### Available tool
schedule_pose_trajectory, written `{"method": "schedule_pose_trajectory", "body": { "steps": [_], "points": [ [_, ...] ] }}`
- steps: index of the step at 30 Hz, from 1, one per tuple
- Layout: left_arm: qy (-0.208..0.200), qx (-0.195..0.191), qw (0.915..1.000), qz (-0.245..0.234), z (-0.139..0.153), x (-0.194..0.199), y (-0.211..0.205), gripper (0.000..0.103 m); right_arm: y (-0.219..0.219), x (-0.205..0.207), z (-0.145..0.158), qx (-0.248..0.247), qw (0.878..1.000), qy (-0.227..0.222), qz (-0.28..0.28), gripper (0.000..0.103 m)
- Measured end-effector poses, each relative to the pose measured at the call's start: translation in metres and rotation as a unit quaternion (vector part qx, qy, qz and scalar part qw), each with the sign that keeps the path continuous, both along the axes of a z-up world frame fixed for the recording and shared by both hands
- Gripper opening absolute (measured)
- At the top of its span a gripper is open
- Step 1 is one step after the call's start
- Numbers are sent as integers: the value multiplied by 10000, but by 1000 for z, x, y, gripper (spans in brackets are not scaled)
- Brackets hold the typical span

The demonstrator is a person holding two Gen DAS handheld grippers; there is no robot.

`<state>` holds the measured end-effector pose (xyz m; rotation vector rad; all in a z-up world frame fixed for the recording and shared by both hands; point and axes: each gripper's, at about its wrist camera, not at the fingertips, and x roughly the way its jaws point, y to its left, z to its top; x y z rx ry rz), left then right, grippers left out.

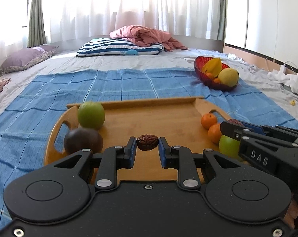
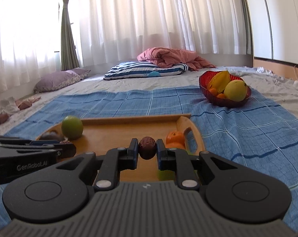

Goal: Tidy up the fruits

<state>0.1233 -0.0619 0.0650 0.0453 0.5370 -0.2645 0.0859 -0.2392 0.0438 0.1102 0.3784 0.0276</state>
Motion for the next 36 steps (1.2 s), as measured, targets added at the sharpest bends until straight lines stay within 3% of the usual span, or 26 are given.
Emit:
{"method": "schedule_pose_trajectory", "body": {
  "steps": [9,17,25,36],
  "points": [
    [239,-148,9995,-110,25,47,-7,23,-29,58,24,237,9978,612,106,23],
    [740,-179,9970,-141,25,100,-19,23,-63,116,25,873,9876,1300,144,23],
    [1260,-65,9920,-32,-2,138,-40,23,-61,152,9,617,9823,1761,134,23],
    [1539,-102,9880,70,-24,168,-55,23,-54,173,-6,382,9782,2041,103,24]
  ]
}}
